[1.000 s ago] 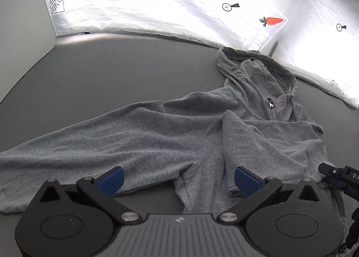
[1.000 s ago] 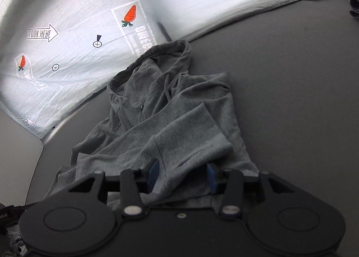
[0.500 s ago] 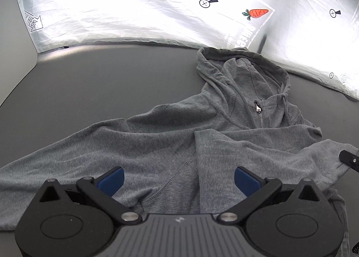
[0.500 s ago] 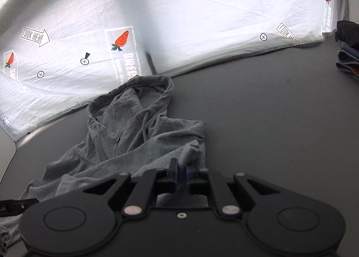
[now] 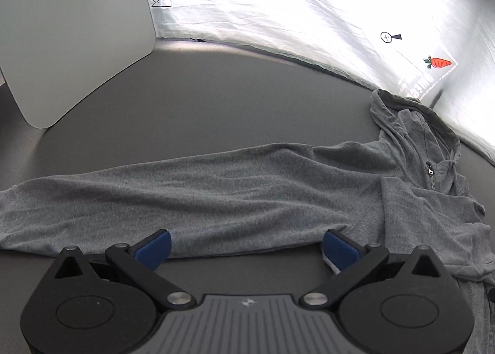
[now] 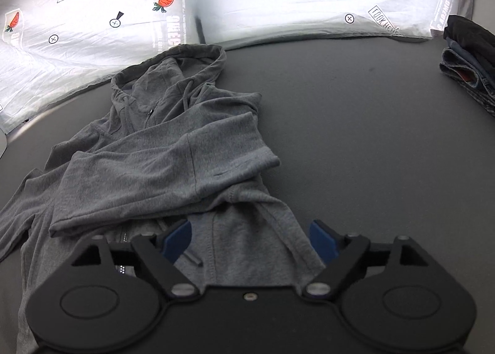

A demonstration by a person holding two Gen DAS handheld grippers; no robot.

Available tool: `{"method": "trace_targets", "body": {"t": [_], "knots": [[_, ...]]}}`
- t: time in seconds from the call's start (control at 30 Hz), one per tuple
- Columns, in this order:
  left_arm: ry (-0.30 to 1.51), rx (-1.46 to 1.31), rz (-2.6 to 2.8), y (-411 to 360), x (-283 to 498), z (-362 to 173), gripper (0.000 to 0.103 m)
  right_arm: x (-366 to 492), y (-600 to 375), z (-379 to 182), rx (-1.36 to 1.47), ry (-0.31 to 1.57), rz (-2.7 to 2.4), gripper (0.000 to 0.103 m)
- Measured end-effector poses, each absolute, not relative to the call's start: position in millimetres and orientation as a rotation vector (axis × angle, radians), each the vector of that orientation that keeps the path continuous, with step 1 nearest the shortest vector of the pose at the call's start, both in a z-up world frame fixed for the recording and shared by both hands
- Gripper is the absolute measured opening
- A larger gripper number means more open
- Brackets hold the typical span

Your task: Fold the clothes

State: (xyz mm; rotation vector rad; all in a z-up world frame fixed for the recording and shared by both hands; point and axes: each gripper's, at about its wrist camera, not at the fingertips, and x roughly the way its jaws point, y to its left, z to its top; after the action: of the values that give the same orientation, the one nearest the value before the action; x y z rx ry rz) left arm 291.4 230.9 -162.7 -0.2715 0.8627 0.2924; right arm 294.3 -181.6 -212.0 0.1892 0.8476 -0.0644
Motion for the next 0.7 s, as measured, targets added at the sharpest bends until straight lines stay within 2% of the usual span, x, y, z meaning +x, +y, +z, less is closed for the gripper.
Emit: {"method": "trace_targets", "body": {"t": [0.03,0.07,0.23,0.43,0.7], "knots": [[0.853,-0.298,0.311,242,284,-162,0.103,290,-173,-213,0.178,0.858,-0.050,0.094],[0.847,-0.322,0.330,253,278,-162,0.103,286,-165,-213,0.166,0.868,-0.037,0.096],[0.809,-0.426,0.464,308,240,-166,0.103,273,-116,-208,0.086,0.879,0.063,0.096],[0.702,-0.420,0.576,359,203,-165,0.103,252,-55,-199,-0.062,0.840,0.128,0.096],[0.623,-0.572,0.621,426,173,-180,0.095,227,3,-206,-0.079,0.862,0.150,0.096]]}}
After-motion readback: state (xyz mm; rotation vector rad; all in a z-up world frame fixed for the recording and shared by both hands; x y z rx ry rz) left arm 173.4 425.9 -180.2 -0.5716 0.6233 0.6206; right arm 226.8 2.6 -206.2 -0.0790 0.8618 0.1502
